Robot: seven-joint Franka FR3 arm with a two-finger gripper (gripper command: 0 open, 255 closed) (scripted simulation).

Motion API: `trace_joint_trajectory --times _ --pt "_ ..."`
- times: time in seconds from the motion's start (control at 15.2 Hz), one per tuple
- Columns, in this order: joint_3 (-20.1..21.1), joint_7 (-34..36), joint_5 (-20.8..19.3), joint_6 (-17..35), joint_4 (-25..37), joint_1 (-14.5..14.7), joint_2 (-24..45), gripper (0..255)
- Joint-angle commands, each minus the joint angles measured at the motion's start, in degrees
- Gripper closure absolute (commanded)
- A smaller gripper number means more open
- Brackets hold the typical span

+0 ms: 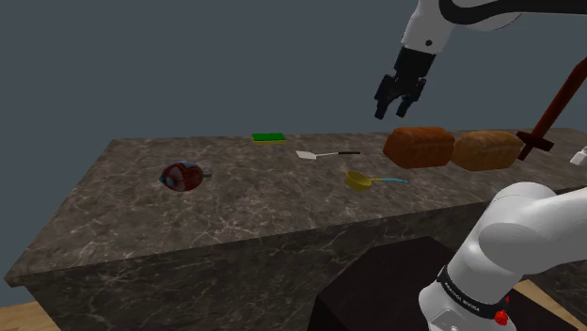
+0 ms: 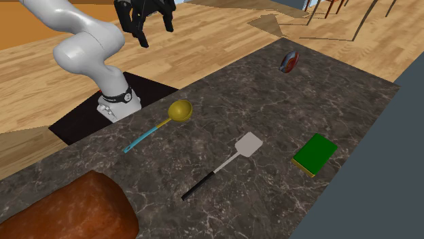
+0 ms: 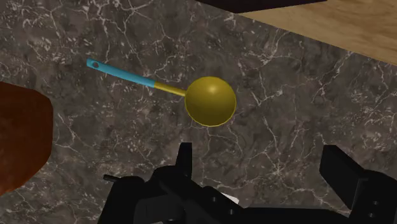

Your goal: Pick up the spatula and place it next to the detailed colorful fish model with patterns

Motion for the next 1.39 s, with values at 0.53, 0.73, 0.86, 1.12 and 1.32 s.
trace_joint_trajectory --times 0.53,0.73,0.86,1.12,1.32 --pt "-10.9 -24.9 -6.0 9.3 0.7 3.8 12.1 0" --pt "-14.6 -34.2 -7.0 12.7 2.7 5.6 18.1 0" --pt "-16.8 -40.3 -7.1 14.9 4.4 6.8 22.5 0" --pt "-20.4 -52.8 -6.0 18.9 8.9 9.0 31.9 0" --pt "-22.1 -62.2 -4.1 21.4 12.9 10.2 39.4 0"
